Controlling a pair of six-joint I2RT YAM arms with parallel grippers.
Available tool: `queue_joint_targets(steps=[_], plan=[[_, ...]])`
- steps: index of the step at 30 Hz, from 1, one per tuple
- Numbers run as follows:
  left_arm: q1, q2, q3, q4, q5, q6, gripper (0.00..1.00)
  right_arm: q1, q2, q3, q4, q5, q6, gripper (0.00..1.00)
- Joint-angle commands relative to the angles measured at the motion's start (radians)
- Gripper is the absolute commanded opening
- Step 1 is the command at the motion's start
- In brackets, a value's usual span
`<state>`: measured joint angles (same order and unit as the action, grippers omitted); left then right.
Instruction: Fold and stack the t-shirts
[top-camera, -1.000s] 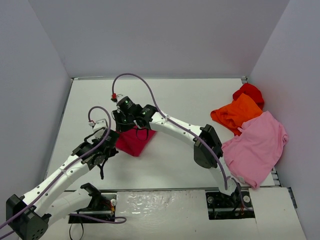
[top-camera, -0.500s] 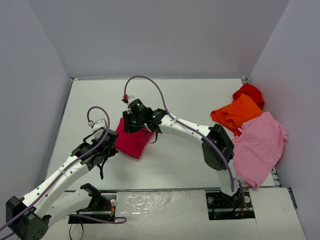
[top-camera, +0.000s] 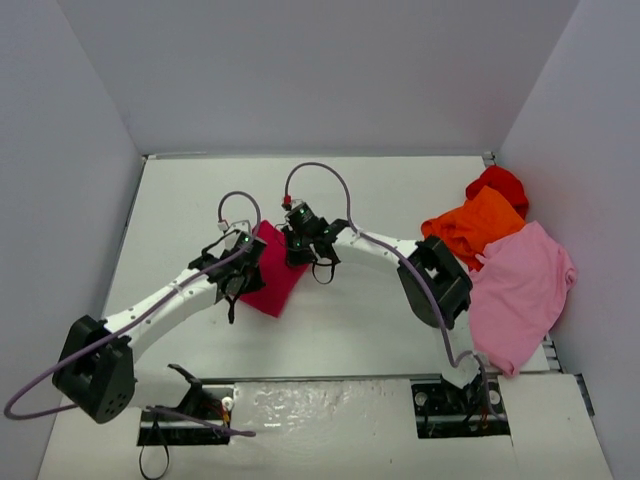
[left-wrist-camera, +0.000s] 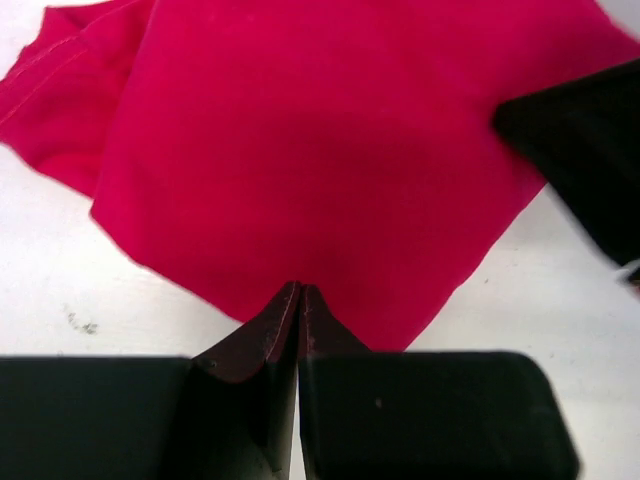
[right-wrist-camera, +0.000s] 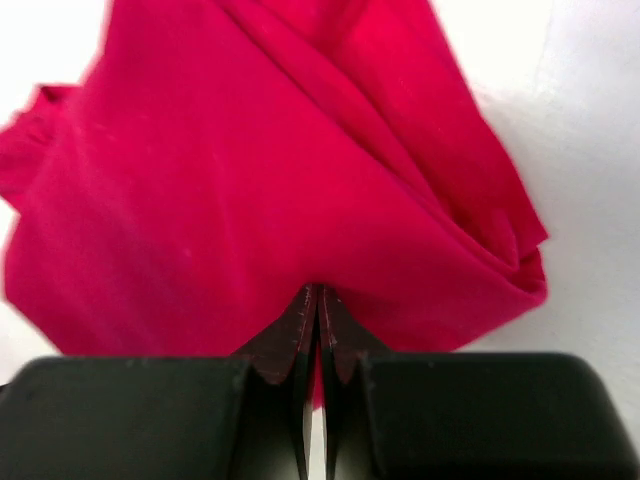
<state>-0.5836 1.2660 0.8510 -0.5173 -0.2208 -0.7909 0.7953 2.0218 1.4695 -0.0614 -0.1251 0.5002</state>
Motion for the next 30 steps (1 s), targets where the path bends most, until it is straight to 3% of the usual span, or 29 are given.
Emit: queue_joint_targets(steps=[1, 8, 16, 22, 30], plan=[[0.019, 0.046, 0.078, 0.105, 0.030, 0.016, 0.00, 0.004, 0.051, 0.029, 0.052, -0.035, -0.026, 0.00], [0.022, 0.117, 0.096, 0.104, 0.081, 0.024, 0.00, 0.002, 0.062, -0.174, 0.052, -0.010, -0.022, 0.00], [0.028, 0.013, 0.067, 0.052, 0.068, 0.050, 0.00, 0.024, -0.187, -0.569, 0.078, 0.073, 0.115, 0.00], [0.044, -0.077, 0.007, 0.062, 0.090, 0.056, 0.00, 0.066, -0.378, -0.697, -0.019, 0.196, 0.245, 0.00], [0.060, -0.114, 0.038, -0.004, 0.097, 0.071, 0.00, 0.177, -0.610, -0.845, -0.118, 0.237, 0.440, 0.00]])
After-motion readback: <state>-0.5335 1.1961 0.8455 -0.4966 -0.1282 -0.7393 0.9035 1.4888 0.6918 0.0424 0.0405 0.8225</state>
